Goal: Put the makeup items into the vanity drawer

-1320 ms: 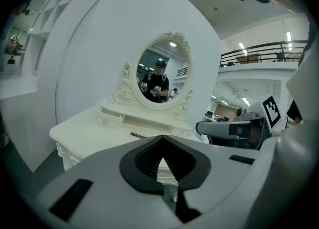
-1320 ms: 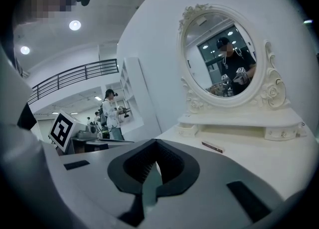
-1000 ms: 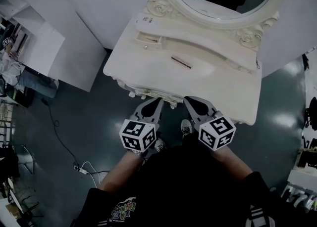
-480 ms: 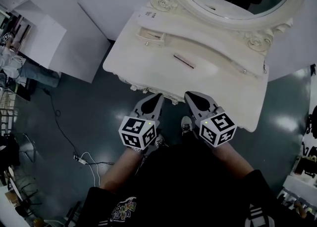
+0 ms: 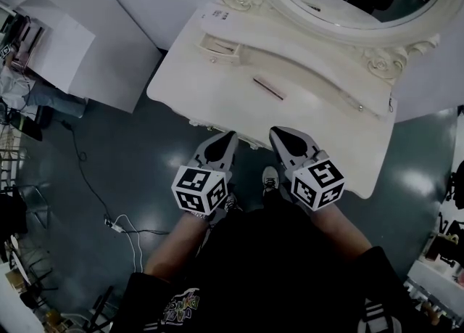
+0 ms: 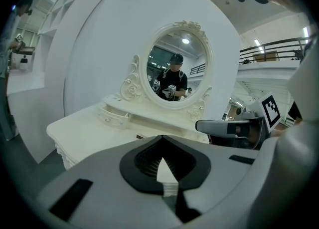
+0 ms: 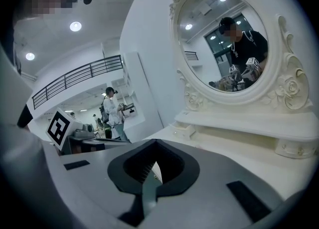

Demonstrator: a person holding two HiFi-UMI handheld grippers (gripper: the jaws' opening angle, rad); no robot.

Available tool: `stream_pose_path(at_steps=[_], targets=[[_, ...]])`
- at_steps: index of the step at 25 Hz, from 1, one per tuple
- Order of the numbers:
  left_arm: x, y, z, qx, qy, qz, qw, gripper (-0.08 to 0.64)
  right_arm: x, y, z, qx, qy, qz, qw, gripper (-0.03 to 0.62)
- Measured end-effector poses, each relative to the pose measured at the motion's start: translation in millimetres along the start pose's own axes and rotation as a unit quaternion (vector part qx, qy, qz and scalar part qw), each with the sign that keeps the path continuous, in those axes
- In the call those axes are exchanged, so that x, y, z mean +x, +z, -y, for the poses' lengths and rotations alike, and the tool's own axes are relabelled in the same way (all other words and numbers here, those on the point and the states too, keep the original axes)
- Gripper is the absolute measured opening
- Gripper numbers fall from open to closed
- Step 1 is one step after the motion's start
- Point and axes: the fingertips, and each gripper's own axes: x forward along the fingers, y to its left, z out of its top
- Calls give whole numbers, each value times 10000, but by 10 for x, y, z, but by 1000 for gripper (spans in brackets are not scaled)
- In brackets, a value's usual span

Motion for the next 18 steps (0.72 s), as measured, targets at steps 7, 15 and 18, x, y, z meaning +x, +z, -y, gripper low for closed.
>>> stream_pose_path(at_steps=[7,15,18], targets=[[204,22,37,-51,102,19,9999,0,-4,45,196,-63,59,-69,9999,29],[438,23,129,-89,294,48,9995,0,-36,25,495,-78,185,-152,9997,29],[501,16,156,-97,389,42,9992,0,-40,11,595,-127,246,-200,9994,29]])
